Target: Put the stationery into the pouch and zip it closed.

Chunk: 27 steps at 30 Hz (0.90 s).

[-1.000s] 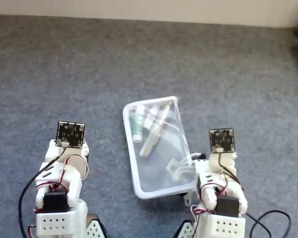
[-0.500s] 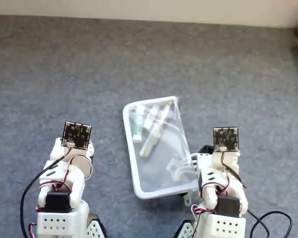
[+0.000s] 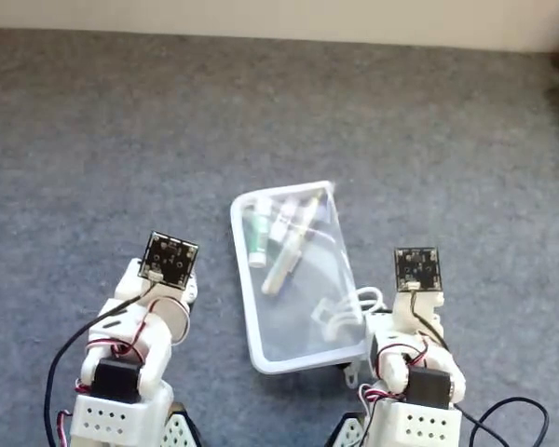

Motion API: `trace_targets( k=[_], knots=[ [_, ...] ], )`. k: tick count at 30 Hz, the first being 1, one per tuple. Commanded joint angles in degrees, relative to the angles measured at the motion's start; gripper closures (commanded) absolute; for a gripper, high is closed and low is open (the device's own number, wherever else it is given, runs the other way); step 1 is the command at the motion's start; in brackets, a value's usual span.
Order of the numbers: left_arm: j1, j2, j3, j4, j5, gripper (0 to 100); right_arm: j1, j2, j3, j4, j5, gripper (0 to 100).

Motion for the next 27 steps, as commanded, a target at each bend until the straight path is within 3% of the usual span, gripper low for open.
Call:
trace_targets(
  k=[1,11,27],
  knots=[
    [1.0,-0.6,1.3,3.9,0.3,99,-0.3,-0.9,6.3,0.9,0.7,99.5],
    [1.0,-0.6,1.3,24.6,0.4,99,-0.4,-0.9,6.4,0.9,0.8,99.5],
    [1.0,-0.6,1.3,25.0,0.4,99,-0.4,-0.9,6.4,0.9,0.8,99.5]
  ],
)
